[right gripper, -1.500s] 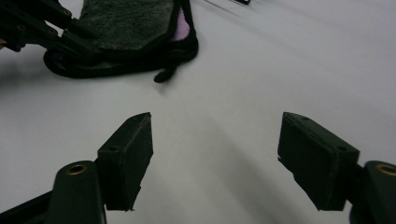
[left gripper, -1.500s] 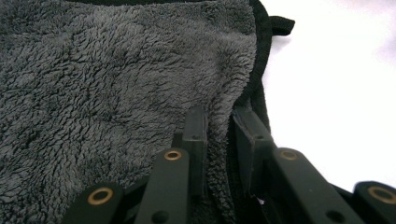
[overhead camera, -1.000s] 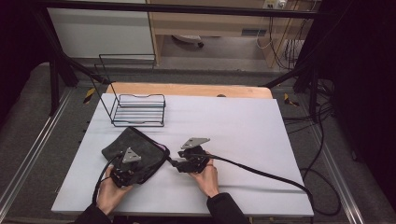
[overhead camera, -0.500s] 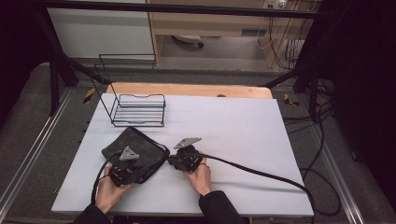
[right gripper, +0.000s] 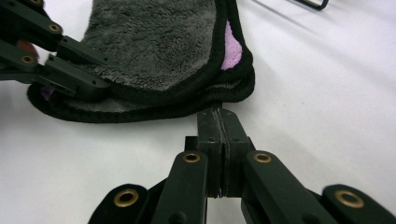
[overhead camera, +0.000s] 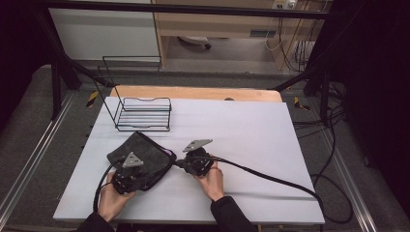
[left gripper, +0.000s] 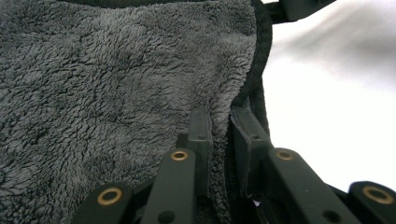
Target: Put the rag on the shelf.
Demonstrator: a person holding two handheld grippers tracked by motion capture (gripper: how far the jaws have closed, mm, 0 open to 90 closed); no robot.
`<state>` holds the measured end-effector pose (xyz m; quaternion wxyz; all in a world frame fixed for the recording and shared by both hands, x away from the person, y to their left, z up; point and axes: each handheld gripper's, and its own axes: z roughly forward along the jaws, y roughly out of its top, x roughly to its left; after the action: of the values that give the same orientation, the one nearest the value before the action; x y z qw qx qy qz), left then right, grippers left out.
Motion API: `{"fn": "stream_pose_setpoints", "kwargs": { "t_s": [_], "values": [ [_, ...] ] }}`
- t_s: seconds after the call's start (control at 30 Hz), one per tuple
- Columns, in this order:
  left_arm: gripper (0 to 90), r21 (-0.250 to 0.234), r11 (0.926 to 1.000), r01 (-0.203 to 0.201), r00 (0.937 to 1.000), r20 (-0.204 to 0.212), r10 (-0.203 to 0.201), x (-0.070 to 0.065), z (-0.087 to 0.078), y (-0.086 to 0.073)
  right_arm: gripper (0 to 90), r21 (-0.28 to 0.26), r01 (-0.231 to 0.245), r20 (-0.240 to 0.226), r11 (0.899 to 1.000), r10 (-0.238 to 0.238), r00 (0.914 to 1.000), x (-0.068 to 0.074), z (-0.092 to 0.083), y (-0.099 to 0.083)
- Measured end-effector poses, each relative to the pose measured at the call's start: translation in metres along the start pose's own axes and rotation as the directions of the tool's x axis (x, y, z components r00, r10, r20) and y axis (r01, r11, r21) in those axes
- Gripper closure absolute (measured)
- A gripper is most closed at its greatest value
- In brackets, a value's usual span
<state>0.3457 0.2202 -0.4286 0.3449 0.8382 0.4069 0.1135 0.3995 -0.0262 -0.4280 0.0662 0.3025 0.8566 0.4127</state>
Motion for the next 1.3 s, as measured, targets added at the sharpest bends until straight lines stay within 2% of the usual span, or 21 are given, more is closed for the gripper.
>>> {"fn": "stream_pose_setpoints", "kwargs": {
  "t_s": [0.13, 0.2, 0.27, 0.37, 0.4, 0.73, 0.87, 0.93, 1.0, 1.1, 1.17, 1.2, 1.27, 1.3],
  "values": [
    [78.3, -0.014, 0.9999, -0.003, 0.9996, 0.027, 0.004, -0.007, 0.001, 0.001, 90.0, 0.024, 0.023, 0.029, 0.999, -0.024, 0.9993, 0.005, -0.010, -0.003],
    [78.2, -0.022, 0.9997, -0.008, 0.9982, 0.060, 0.009, -0.012, 0.002, 0.002, 90.0, 0.021, 0.018, 0.033, 1.000, -0.019, 0.9993, 0.006, -0.018, -0.005],
    [78.2, -0.023, 0.9997, -0.007, 0.9972, 0.074, 0.009, -0.014, 0.003, 0.002, 90.0, 0.022, 0.012, 0.037, 1.000, -0.013, 0.9992, 0.006, -0.026, -0.009],
    [78.2, -0.033, 0.9994, -0.013, 0.9934, 0.114, 0.016, -0.022, 0.006, 0.004, 90.0, 0.023, 0.007, 0.042, 1.000, -0.008, 0.9991, 0.006, -0.034, -0.015],
    [78.1, -0.034, 0.9992, -0.019, 0.9922, 0.123, 0.023, -0.025, 0.007, 0.005, 90.0, 0.027, -0.005, 0.049, 1.000, 0.004, 0.9988, 0.006, -0.043, -0.022],
    [77.8, -0.039, 0.9961, -0.079, 0.9798, 0.181, 0.085, -0.061, 0.026, 0.014, 90.0, 0.023, -0.040, 0.075, 0.999, 0.038, 0.9964, 0.002, -0.078, -0.050],
    [77.6, -0.037, 0.9951, -0.092, 0.9726, 0.211, 0.097, -0.069, 0.029, 0.015, 89.8, 0.020, -0.061, 0.075, 0.998, 0.059, 0.9954, 0.000, -0.090, -0.064],
    [77.0, -0.033, 0.9951, -0.093, 0.9700, 0.223, 0.098, -0.073, 0.031, 0.014, 89.6, 0.016, -0.084, 0.064, 0.996, 0.083, 0.9946, -0.001, -0.096, -0.077],
    [76.7, -0.023, 0.9938, -0.109, 0.9681, 0.224, 0.111, -0.074, 0.031, 0.014, 89.5, 0.017, -0.088, 0.062, 0.996, 0.087, 0.9943, -0.001, -0.097, -0.080],
    [74.7, -0.015, 0.9931, -0.116, 0.9689, 0.218, 0.117, -0.077, 0.033, 0.013, 88.9, 0.026, -0.094, 0.052, 0.995, 0.093, 0.9943, -0.001, -0.091, -0.090],
    [73.3, -0.013, 0.9926, -0.121, 0.9687, 0.217, 0.121, -0.077, 0.033, 0.013, 84.5, 0.029, -0.089, 0.044, 0.996, 0.087, 0.9952, -0.001, -0.088, -0.091],
    [72.3, -0.015, 0.9931, -0.116, 0.9688, 0.219, 0.117, -0.078, 0.032, 0.013, 76.6, 0.023, -0.081, 0.043, 0.996, 0.080, 0.9958, -0.002, -0.088, -0.091],
    [69.0, -0.017, 0.9940, -0.108, 0.9686, 0.223, 0.109, -0.079, 0.032, 0.012, 69.7, -0.007, -0.079, 0.036, 0.997, 0.079, 0.9962, -0.005, -0.091, -0.087],
    [67.1, -0.018, 0.9944, -0.104, 0.9689, 0.224, 0.106, -0.079, 0.031, 0.012, 63.4, -0.032, -0.082, 0.036, 0.996, 0.083, 0.9959, -0.007, -0.092, -0.084]
  ]
}}
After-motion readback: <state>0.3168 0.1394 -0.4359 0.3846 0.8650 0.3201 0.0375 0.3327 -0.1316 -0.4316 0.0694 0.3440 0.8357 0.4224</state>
